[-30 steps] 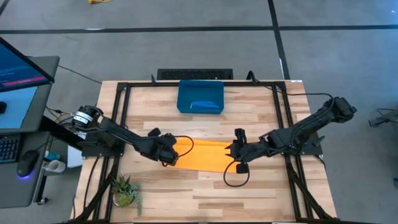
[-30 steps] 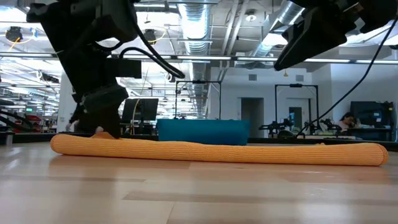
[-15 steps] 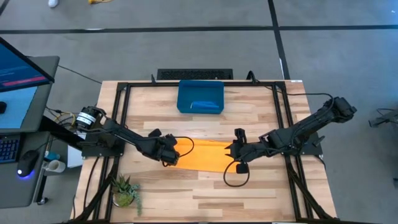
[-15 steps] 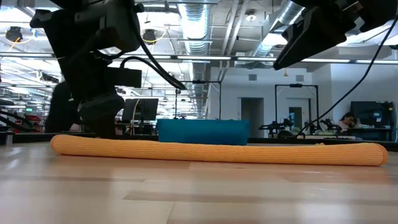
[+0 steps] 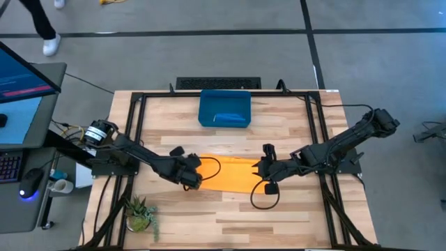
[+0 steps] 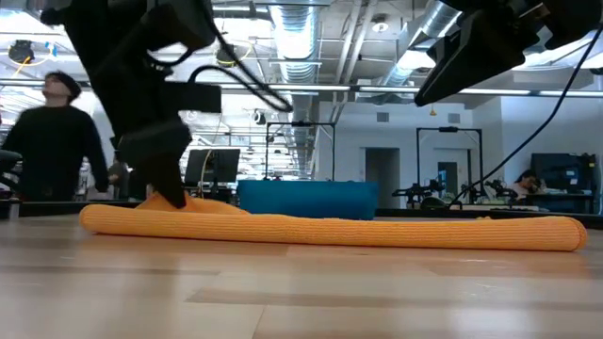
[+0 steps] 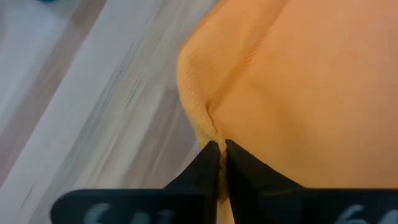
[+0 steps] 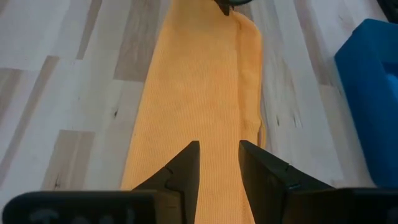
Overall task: Roll microfiber towels into tight, uniform cylinder then place into a basket
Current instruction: Fold the orange microfiber towel
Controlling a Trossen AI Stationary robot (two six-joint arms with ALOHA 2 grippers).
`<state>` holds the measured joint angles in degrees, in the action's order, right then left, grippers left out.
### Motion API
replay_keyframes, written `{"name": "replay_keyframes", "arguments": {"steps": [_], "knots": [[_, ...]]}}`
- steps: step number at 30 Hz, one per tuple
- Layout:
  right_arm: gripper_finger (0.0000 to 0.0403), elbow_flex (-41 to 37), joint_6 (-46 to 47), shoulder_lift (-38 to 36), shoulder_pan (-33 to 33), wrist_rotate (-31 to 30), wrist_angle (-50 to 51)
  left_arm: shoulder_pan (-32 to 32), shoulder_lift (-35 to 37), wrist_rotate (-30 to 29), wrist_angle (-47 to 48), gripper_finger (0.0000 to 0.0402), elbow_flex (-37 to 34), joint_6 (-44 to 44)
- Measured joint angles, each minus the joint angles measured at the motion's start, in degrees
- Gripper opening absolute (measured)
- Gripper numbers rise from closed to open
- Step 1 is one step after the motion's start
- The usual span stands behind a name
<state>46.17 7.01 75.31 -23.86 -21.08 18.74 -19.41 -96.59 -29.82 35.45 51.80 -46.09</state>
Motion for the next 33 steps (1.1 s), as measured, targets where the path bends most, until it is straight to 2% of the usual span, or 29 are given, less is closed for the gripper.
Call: {"name": "replay_keyframes", "arguments": {"steps": [14, 33], "knots": [[0.0132, 0.0, 0.02, 0.0, 0.0, 0.0, -0.13, 0.14, 0.08, -0.68, 3.91, 0.0017, 1.98, -1.75], [0.0132, 0.0, 0.04, 0.0, 0.0, 0.01, -0.42, 0.49, -0.03, -0.39, 4.66, 0.0088, 1.96, -2.18]]}}
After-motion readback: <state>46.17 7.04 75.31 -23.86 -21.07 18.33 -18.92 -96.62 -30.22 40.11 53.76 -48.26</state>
